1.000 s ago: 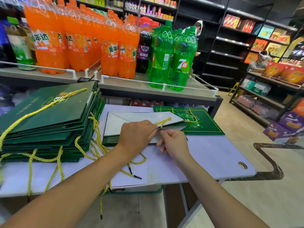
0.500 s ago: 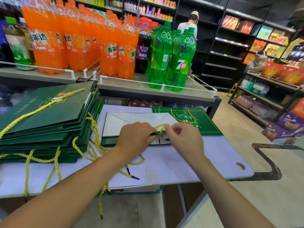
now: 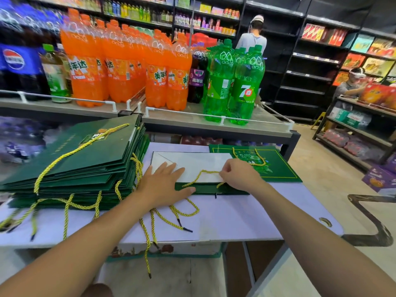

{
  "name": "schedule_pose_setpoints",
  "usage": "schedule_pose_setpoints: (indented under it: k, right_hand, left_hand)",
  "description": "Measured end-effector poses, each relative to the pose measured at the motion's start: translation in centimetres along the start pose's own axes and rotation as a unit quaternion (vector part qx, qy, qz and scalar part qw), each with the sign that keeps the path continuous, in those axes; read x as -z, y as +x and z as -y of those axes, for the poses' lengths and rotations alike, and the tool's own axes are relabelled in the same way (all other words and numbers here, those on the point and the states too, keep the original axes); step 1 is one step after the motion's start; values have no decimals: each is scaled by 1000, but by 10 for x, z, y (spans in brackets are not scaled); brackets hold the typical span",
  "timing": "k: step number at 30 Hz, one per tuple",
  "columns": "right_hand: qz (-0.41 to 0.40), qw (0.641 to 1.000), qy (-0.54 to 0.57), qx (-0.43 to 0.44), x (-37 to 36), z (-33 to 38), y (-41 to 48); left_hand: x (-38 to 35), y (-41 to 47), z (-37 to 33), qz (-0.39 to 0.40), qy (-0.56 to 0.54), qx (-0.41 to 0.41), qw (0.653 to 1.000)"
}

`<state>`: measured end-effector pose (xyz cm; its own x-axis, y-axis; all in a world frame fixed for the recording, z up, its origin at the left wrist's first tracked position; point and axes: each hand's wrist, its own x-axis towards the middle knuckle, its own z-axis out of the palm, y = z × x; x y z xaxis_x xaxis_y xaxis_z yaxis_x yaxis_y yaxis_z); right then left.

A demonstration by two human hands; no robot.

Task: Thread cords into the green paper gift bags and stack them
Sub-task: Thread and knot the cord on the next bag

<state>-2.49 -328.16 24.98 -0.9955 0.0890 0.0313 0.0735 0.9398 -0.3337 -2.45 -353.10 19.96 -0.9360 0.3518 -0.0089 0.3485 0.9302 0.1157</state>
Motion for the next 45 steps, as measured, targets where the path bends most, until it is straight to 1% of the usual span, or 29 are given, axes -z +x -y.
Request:
schedule_pose_setpoints:
  k: [1, 3, 5, 10, 11, 13, 14, 15, 17, 18, 19, 20, 23, 25, 27, 30, 33, 35, 41, 45]
  right_hand:
    - [1, 999, 50, 8, 1, 3, 3]
    - [6, 985, 173, 3, 6, 11, 8]
    - [-7, 967, 253, -8, 15, 19, 11]
    - [-13, 927, 373, -50, 17, 19, 17]
    - [-2, 918, 394, -54, 15, 19, 18]
    - [55, 895, 439, -52, 13, 20, 21]
    - [93, 894, 436, -45, 12, 21, 23]
    - [128, 909, 395, -31, 11, 23, 25]
    - [161, 959, 229, 33, 7, 29, 33]
    - [158, 973, 152, 74, 3, 33, 37]
    - [148, 978, 99, 109, -2, 38, 43]
    - [134, 980, 67, 135, -6, 42, 49]
    - [88, 982, 13, 168, -17, 49, 64]
    - [64, 982, 16, 177, -22, 49, 72]
    - [48, 983, 56, 166, -26, 47, 78]
    - [57, 984, 106, 132, -27, 47, 85]
    - [91, 983, 113, 111, -26, 47, 90]
    - [100, 983, 116, 102, -26, 46, 94]
    - [109, 980, 139, 93, -27, 39, 100]
    - [87, 984, 125, 96, -31, 36, 103]
  left_hand:
    - [-1, 0, 0, -1, -4, -2, 1000]
    - [-1, 0, 0, 0, -11, -5, 1000]
    - [-1, -1, 1, 1, -21, -9, 1000]
    - [-2, -3, 1, -8, -16, -16, 1000]
    - [-3, -2, 1, -9, -13, -15, 1000]
    - [-6, -3, 1, -11, -5, -13, 1000]
    - [-7, -3, 1, -13, -3, -11, 1000]
    - [-7, -3, 0, -14, -3, -9, 1000]
    - [-8, -2, 0, -14, -2, -5, 1000]
    - [-8, -2, 0, -13, -1, -4, 1000]
    - [-8, -2, 0, -12, 0, -5, 1000]
    - [-8, -2, 0, -12, 0, -6, 1000]
    - [-10, 0, 2, -11, -1, -11, 1000]
    - [-11, 0, 3, -11, 3, -15, 1000]
    - [-11, 0, 3, -11, 4, -17, 1000]
    - [-11, 0, 3, -12, 5, -20, 1000]
    - [-11, -1, 3, -7, 2, -25, 1000]
    - [-11, -1, 3, -5, 0, -25, 1000]
    - [-12, 0, 4, -6, 0, -26, 1000]
    - [-11, 0, 3, -5, 1, -26, 1000]
